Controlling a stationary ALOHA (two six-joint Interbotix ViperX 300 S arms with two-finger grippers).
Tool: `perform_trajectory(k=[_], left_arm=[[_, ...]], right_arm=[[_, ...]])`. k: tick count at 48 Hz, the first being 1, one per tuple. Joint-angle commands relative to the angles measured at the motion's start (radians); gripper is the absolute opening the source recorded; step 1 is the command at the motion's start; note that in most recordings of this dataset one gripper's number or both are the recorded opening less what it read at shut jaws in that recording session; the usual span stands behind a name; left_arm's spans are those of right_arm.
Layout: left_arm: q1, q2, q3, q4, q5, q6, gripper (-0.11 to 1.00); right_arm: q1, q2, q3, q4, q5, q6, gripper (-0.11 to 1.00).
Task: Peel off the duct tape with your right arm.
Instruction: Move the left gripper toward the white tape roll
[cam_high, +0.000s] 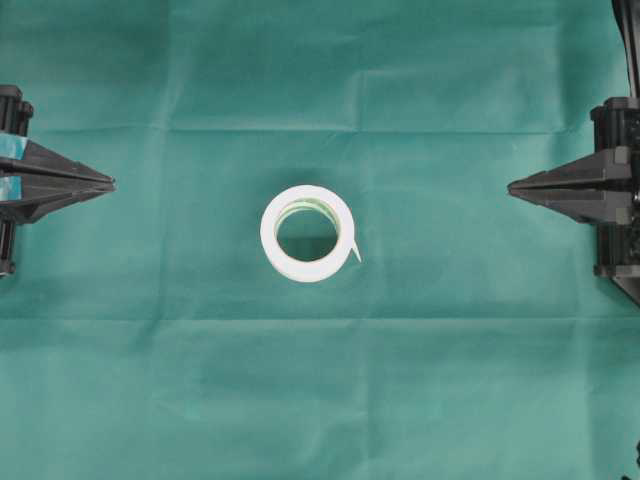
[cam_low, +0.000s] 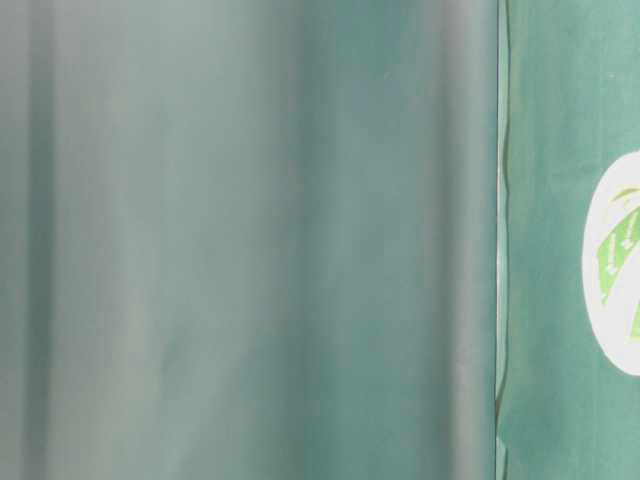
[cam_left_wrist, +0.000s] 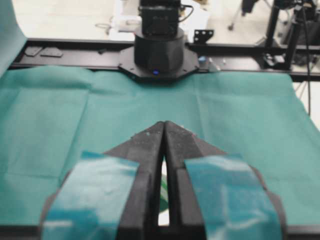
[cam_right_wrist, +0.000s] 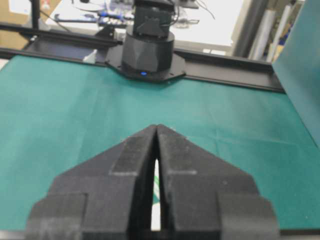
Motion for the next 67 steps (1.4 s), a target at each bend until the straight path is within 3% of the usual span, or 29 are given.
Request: perform_trajectory(k=[1, 7, 10, 18, 22, 24, 30, 32, 47, 67], left_arm=[[-0.006, 0.015, -0.014, -0.003, -0.018, 0.002, 0.01], [-0.015, 0.032, -0.017, -0.003, -0.038, 0.002, 0.01], [-0.018, 0.040, -0.014, -0.003, -0.049, 0.005, 0.08], [-0.018, 0.058, -0.012, -0.003, -0.080, 0.005, 0.49], [-0.020, 0.067, -0.017, -0.003, -0.084, 0.006, 0.74], [-0.020, 0.071, -0.020, -0.003, -0.086, 0.006, 0.79], [-0.018, 0.097, -0.032, -0.003, -0.095, 0.008, 0.79], [-0.018, 0.110, -0.038, -0.003, -0.103, 0.008, 0.79], [-0.018, 0.307, -0.123, -0.003, -0.184, 0.009, 0.79], [-0.035, 0.572, -0.334, -0.003, -0.195, 0.009, 0.78]], right_arm=[[0.000, 0.003, -0.008, 0.000, -0.011, 0.002, -0.10], [0.000, 0.003, -0.006, 0.000, -0.012, 0.002, -0.10], [0.002, 0.000, -0.006, 0.000, -0.012, 0.002, -0.10], [0.000, -0.017, 0.002, 0.000, -0.014, 0.000, 0.00], [0.000, -0.026, 0.005, 0.000, -0.020, 0.000, 0.15], [0.000, -0.031, 0.008, 0.000, -0.025, 0.000, 0.24], [0.000, -0.040, 0.017, 0.000, -0.031, 0.000, 0.60], [0.000, -0.040, 0.017, 0.000, -0.031, 0.000, 0.65], [0.000, -0.037, 0.015, 0.000, -0.034, 0.000, 0.64], [0.000, -0.037, 0.018, 0.000, -0.040, 0.002, 0.64]])
